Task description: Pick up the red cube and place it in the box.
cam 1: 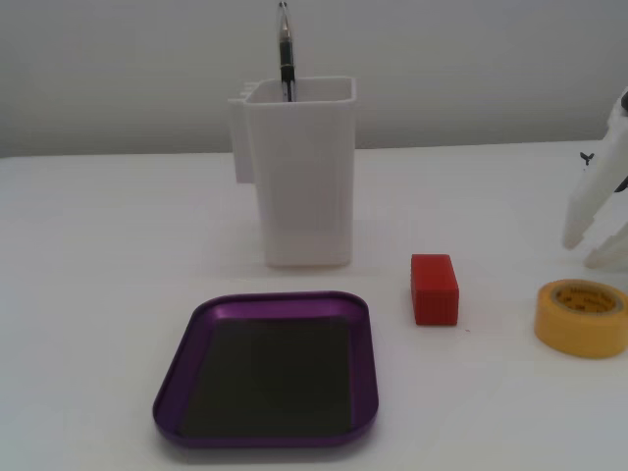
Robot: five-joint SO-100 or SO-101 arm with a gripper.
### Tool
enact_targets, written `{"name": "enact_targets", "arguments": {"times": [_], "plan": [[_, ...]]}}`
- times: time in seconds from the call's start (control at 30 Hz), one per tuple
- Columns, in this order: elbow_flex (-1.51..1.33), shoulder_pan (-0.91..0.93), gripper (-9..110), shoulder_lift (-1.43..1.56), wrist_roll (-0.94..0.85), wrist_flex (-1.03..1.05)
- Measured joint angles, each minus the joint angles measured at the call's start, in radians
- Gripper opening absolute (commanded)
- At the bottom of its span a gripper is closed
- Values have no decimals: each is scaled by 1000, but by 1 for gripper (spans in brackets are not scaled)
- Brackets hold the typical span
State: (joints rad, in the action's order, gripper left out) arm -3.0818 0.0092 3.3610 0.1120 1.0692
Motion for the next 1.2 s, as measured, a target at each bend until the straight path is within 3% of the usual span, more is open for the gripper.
{"name": "enact_targets", "arguments": {"times": [0.8, 1.2], "plan": [[6, 2, 0, 0, 0, -9], [238, 5, 0, -92, -3, -129]]}}
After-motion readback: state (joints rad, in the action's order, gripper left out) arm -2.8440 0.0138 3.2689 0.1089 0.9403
